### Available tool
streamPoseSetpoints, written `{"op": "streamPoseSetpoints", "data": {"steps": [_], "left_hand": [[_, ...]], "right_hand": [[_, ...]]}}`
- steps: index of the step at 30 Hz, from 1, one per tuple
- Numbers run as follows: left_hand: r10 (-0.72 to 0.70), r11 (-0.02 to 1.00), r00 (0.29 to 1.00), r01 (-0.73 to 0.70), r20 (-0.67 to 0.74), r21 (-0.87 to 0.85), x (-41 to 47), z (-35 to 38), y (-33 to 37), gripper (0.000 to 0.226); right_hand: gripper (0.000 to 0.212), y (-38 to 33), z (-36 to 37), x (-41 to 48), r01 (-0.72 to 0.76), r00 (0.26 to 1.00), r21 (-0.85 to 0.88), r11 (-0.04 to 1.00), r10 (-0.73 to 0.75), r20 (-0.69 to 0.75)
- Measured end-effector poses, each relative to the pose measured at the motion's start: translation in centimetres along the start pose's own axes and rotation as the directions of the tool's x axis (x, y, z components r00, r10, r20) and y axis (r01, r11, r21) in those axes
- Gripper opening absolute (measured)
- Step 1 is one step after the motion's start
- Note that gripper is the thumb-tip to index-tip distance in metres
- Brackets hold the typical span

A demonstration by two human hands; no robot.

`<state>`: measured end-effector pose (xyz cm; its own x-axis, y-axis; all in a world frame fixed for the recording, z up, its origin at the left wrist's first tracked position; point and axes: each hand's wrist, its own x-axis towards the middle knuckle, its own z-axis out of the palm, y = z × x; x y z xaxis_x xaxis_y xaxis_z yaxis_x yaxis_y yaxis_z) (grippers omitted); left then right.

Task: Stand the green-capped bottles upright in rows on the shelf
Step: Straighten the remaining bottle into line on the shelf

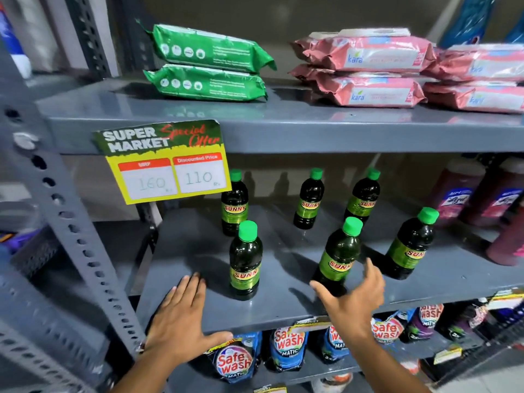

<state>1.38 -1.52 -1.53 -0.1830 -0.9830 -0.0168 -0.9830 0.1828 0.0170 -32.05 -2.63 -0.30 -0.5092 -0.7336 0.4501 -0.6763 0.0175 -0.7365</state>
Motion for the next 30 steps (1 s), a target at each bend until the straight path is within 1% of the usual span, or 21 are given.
{"op": "streamPoseSetpoints", "data": {"steps": [1, 2, 3, 4, 5, 6, 9, 10, 11, 13, 15, 18, 21, 23, 24, 25, 26, 27, 28, 29, 30], "left_hand": [[0.0, 1.0, 1.0, 0.0, -0.003, -0.003, 0.0, 0.0, -0.1, 0.139], [0.002, 1.0, 1.0, -0.002, -0.005, -0.008, 0.0, 0.1, -0.1, 0.139], [0.005, 1.0, 1.0, -0.005, -0.003, -0.009, 0.1, 0.2, -0.2, 0.139], [0.008, 1.0, 1.0, -0.008, -0.002, -0.011, 0.1, 0.2, -0.1, 0.138], [0.011, 1.0, 1.0, -0.011, -0.002, -0.011, 0.1, 0.3, -0.2, 0.138], [0.01, 1.0, 1.0, -0.011, -0.009, -0.013, 0.1, 0.4, -0.2, 0.138], [0.017, 0.999, 1.0, -0.018, -0.024, -0.026, 0.1, 0.6, -0.3, 0.137], [0.016, 0.999, 1.0, -0.017, -0.026, -0.031, 0.2, 0.6, -0.3, 0.137], [0.015, 0.999, 0.999, -0.016, -0.032, -0.03, 0.2, 0.6, -0.1, 0.136], [0.015, 0.999, 0.999, -0.016, -0.037, -0.032, 0.2, 0.7, -0.2, 0.137], [0.014, 0.999, 0.999, -0.016, -0.045, -0.036, 0.3, 0.6, -0.3, 0.138], [0.011, 0.999, 0.999, -0.013, -0.045, -0.044, 0.2, 0.7, -0.3, 0.141], [0.006, 0.999, 0.999, -0.009, -0.053, -0.054, 0.3, 0.7, -0.3, 0.141], [0.004, 0.998, 0.998, -0.008, -0.059, -0.058, 0.2, 0.7, -0.4, 0.141], [0.004, 0.998, 0.998, -0.007, -0.065, -0.059, 0.2, 0.7, -0.4, 0.141], [0.006, 0.998, 0.998, -0.01, -0.07, -0.059, 0.2, 0.7, -0.5, 0.141], [0.008, 0.998, 0.997, -0.012, -0.072, -0.057, 0.1, 0.7, -0.4, 0.141], [0.008, 0.999, 0.997, -0.012, -0.073, -0.053, 0.1, 0.7, -0.5, 0.14], [0.009, 0.999, 0.997, -0.012, -0.074, -0.048, 0.0, 0.6, -0.4, 0.139], [0.01, 0.999, 0.997, -0.013, -0.077, -0.041, 0.1, 0.6, -0.4, 0.139], [0.012, 0.999, 0.997, -0.015, -0.082, -0.034, 0.0, 0.6, -0.4, 0.139]], "right_hand": [[0.111, -0.6, 0.0, -1.3, 0.062, 0.998, 0.013, 0.998, -0.061, -0.009], [0.103, -1.5, 0.1, -2.4, 0.124, 0.991, 0.041, 0.991, -0.126, 0.052], [0.096, -2.7, 0.5, -3.4, 0.172, 0.969, 0.074, 0.982, -0.183, 0.164], [0.092, -3.9, 1.1, -4.1, 0.198, 0.929, 0.115, 0.973, -0.223, 0.294], [0.091, -5.0, 1.9, -4.7, 0.193, 0.882, 0.169, 0.967, -0.247, 0.402], [0.095, -6.2, 2.8, -5.1, 0.167, 0.845, 0.223, 0.96, -0.256, 0.47], [0.115, -9.2, 5.6, -5.1, 0.014, 0.787, 0.3, 0.954, -0.196, 0.585], [0.112, -9.6, 6.3, -5.0, -0.032, 0.774, 0.316, 0.948, -0.177, 0.609], [0.103, -9.7, 6.9, -5.0, -0.054, 0.772, 0.315, 0.948, -0.161, 0.615], [0.078, -9.8, 7.7, -5.1, -0.064, 0.781, 0.277, 0.959, -0.125, 0.611], [0.067, -9.7, 8.2, -5.4, -0.058, 0.781, 0.27, 0.961, -0.125, 0.612], [0.063, -9.5, 8.4, -5.9, -0.042, 0.754, 0.27, 0.962, -0.147, 0.64], [0.057, -9.8, 8.3, -6.0, -0.028, 0.747, 0.29, 0.957, -0.173, 0.642], [0.06, -10.2, 7.8, -5.9, -0.017, 0.723, 0.325, 0.946, -0.213, 0.657], [0.069, -10.3, 7.4, -5.9, -0.014, 0.71, 0.359, 0.933, -0.243, 0.66], [0.082, -10.1, 7.0, -6.0, -0.016, 0.709, 0.391, 0.92, -0.266, 0.653], [0.096, -9.7, 6.2, -6.2, -0.004, 0.739, 0.408, 0.913, -0.272, 0.617], [0.105, -9.2, 5.5, -6.4, 0.035, 0.808, 0.392, 0.919, -0.257, 0.531], [0.106, -8.3, 4.5, -6.4, 0.088, 0.89, 0.353, 0.932, -0.232, 0.391], [0.105, -7.4, 3.6, -6.3, 0.127, 0.954, 0.293, 0.948, -0.198, 0.227], [0.105, -6.3, 2.9, -5.8, 0.128, 0.985, 0.234, 0.964, -0.151, 0.083]]}}
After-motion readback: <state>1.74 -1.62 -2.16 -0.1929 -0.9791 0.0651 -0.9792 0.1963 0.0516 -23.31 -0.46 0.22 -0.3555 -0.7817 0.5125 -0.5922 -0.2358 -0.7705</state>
